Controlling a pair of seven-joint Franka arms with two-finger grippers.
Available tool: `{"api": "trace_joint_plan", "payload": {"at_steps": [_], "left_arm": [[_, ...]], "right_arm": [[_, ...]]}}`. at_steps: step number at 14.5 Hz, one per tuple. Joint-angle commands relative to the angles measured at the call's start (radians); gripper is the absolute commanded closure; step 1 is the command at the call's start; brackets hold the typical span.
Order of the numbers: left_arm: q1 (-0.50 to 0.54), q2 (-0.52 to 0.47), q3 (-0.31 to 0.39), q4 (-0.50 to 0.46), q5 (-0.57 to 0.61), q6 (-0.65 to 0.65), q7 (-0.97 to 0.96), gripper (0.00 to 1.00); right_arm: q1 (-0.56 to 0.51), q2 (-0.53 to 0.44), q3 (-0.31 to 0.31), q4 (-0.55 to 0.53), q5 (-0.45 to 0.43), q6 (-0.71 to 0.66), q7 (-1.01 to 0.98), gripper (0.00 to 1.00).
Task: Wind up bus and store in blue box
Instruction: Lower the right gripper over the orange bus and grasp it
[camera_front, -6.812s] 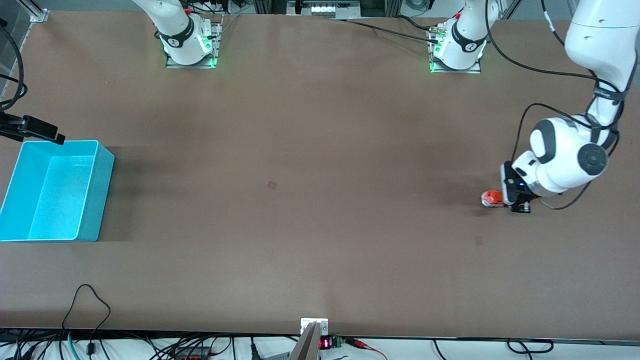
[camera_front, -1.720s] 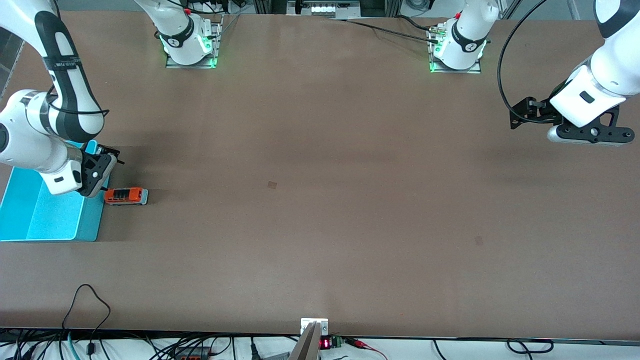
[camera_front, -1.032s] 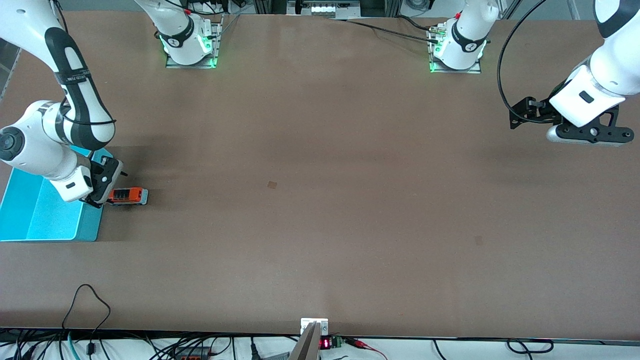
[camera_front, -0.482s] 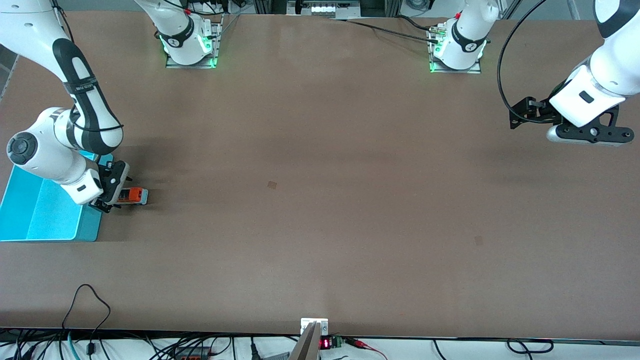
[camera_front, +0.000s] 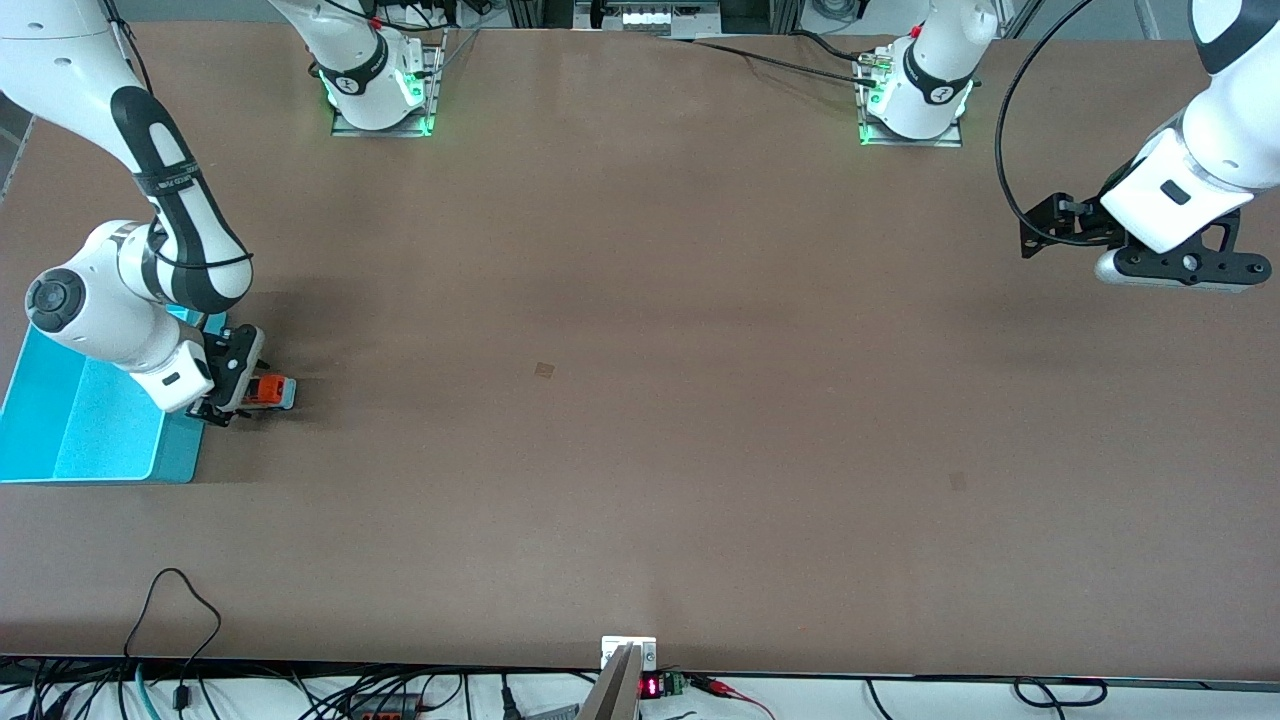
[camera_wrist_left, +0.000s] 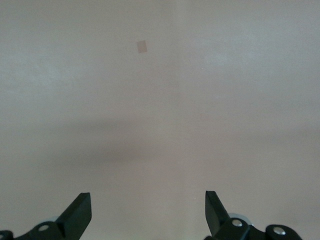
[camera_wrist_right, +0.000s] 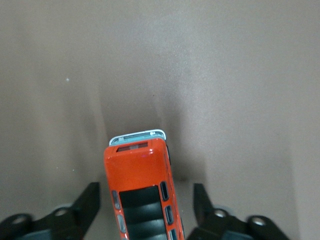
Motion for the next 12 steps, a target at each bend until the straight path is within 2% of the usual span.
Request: {"api": "trace_joint_plan", "payload": {"at_steps": [1, 3, 5, 7, 9, 12], "left_arm": [[0.001, -0.006, -0.003, 0.015, 0.001, -0.008, -0.008, 0.00], [-0.001, 0.002, -0.003, 0.029, 0.001, -0.006, -0.008, 0.00], [-0.001, 0.002, -0.003, 0.029, 0.001, -0.006, -0.008, 0.00], [0.001, 0.002, -0.003, 0.029, 0.000, -0.007, -0.008, 0.00], [0.002, 0.002, -0.003, 0.029, 0.001, -0.009, -0.008, 0.00], [0.002, 0.002, -0.003, 0.029, 0.000, -0.009, -0.008, 0.00]], "right_arm": [[-0.022, 0.009, 0.020, 0.003, -0.014, 0.015, -0.016, 0.63], [-0.022, 0.011, 0.020, 0.003, -0.013, 0.015, -0.016, 0.84], [-0.021, 0.011, 0.020, 0.003, -0.011, 0.014, 0.000, 0.98], [-0.013, -0.002, 0.020, 0.004, -0.008, 0.009, 0.036, 1.00], [0.002, -0.037, 0.037, 0.020, 0.018, -0.012, 0.177, 1.00], [0.027, -0.080, 0.063, 0.102, 0.058, -0.171, 0.415, 1.00]]}}
